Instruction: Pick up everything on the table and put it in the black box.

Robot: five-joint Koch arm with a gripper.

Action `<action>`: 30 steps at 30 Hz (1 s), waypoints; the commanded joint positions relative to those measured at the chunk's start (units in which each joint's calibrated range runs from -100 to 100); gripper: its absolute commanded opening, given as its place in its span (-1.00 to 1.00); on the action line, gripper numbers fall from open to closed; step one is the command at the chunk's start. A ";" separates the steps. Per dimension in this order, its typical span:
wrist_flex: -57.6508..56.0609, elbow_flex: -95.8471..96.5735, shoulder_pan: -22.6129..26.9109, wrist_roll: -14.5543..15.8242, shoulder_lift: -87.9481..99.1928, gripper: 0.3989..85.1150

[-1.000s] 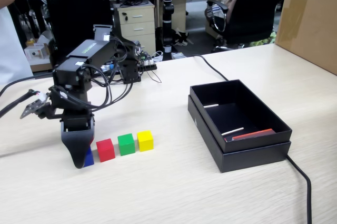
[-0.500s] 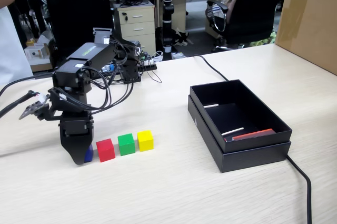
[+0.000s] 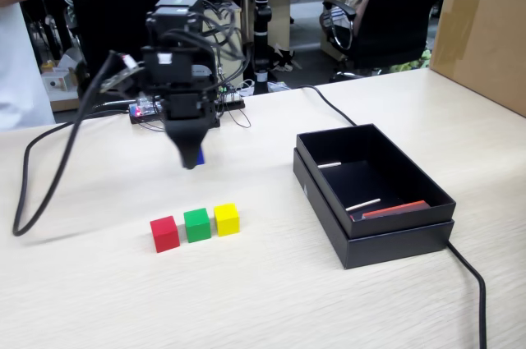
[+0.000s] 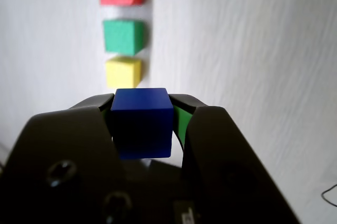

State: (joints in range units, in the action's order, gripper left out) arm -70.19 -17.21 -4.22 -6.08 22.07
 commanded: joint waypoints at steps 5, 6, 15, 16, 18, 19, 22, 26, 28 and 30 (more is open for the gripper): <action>-0.09 -6.09 13.82 8.64 3.00 -0.95; -0.09 -8.00 16.46 9.91 -0.10 -0.95; -0.09 -18.70 21.39 13.38 -16.97 -0.94; -0.09 -18.70 21.39 13.43 -17.54 -0.94; -0.09 -18.70 21.54 13.68 -19.37 -0.94; -0.09 -18.79 21.59 13.77 -20.06 -0.94; -0.09 -19.06 21.68 13.82 -22.24 -0.93; -0.09 -18.97 22.03 14.11 -24.31 -0.93; -1.21 -18.97 22.32 14.55 -24.54 -0.76; -3.03 -19.06 22.61 14.95 -24.54 -0.51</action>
State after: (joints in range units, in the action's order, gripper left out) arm -70.65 -31.72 17.85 8.38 -3.95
